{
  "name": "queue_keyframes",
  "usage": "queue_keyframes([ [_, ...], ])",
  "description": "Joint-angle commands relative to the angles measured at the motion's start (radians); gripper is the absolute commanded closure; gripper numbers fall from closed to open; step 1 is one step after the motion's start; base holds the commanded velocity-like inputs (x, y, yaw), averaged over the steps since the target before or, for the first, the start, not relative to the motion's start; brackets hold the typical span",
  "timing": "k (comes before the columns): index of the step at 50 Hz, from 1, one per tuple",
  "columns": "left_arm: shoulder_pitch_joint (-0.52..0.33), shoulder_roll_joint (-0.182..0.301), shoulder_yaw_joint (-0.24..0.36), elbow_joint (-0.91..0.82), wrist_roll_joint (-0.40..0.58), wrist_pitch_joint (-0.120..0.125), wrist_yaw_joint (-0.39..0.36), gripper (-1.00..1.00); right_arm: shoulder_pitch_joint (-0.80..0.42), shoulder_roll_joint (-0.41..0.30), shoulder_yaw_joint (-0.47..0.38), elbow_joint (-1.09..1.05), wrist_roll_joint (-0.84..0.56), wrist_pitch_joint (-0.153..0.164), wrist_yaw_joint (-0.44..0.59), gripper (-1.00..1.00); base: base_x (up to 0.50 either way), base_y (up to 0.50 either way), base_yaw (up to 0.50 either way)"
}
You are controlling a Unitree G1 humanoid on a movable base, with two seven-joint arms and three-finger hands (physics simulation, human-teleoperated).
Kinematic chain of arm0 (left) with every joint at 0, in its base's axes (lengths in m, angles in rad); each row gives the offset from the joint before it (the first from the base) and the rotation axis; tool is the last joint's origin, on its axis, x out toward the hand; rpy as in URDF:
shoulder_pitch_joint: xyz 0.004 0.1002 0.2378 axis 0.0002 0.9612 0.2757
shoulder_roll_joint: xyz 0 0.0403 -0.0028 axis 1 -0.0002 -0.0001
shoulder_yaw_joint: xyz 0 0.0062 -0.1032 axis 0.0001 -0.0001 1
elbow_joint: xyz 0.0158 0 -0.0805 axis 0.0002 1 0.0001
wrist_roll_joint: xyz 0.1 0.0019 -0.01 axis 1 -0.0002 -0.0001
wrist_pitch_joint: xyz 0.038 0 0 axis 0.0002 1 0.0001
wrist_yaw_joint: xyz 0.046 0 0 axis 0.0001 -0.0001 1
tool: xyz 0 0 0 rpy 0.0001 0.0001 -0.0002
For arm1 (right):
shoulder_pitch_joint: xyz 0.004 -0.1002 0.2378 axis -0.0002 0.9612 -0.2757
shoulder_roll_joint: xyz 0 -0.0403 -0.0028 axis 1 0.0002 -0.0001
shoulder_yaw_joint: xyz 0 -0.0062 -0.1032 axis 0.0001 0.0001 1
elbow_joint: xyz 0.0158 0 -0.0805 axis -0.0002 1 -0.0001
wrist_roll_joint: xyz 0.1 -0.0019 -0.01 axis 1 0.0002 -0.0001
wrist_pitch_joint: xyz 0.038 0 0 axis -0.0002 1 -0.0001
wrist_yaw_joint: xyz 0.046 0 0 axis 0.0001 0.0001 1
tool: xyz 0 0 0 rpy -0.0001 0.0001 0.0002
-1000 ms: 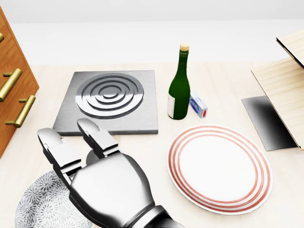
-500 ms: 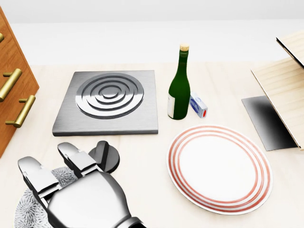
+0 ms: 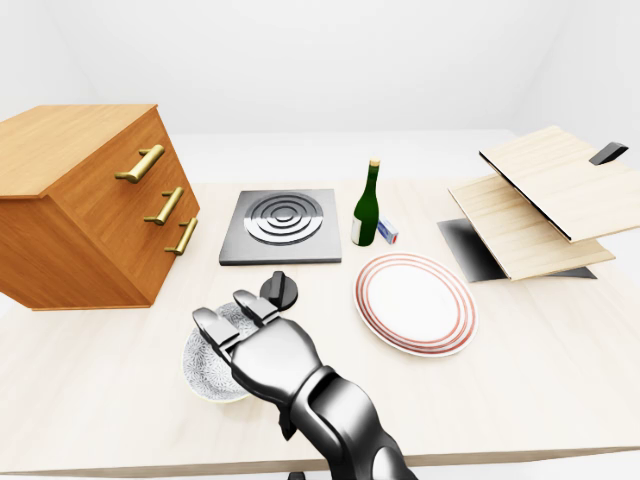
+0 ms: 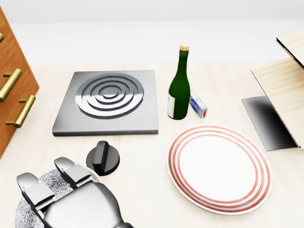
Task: Pick up the akita bowl and put it on the plate.
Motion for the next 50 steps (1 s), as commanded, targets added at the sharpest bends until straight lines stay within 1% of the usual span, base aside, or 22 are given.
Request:
queue_keyframes([
  [1, -0.001, -0.002, -0.003, 0.003, 0.002, 0.0, 0.004, -1.0, 0.001, -0.002, 0.001, 0.017, -0.001, 0.0, 0.013, -1.0, 0.0, 0.0, 0.0],
  [11, 0.0, -0.001, 0.0, -0.002, -0.003, 0.0, 0.004, -1.0, -0.006, 0.01, 0.003, 0.053, -0.007, 0.0, 0.015, -1.0, 0.0, 0.0, 0.0],
  [21, 0.0, -0.001, 0.0, -0.001, -0.006, 0.0, 0.003, -1.0, 0.014, -0.001, 0.019, 0.079, -0.041, 0.0, 0.015, -1.0, 0.0, 0.0, 0.0],
  [31, 0.0, -0.001, 0.0, -0.002, -0.006, 0.0, 0.002, -1.0, 0.013, -0.004, 0.013, 0.087, -0.065, 0.0, 0.015, -1.0, 0.0, 0.0, 0.0],
  [50, -0.001, -0.003, -0.002, 0.002, -0.007, 0.0, 0.0, -1.0, -0.01, 0.022, -0.004, 0.084, -0.127, 0.0, 0.015, -1.0, 0.0, 0.0, 0.0],
])
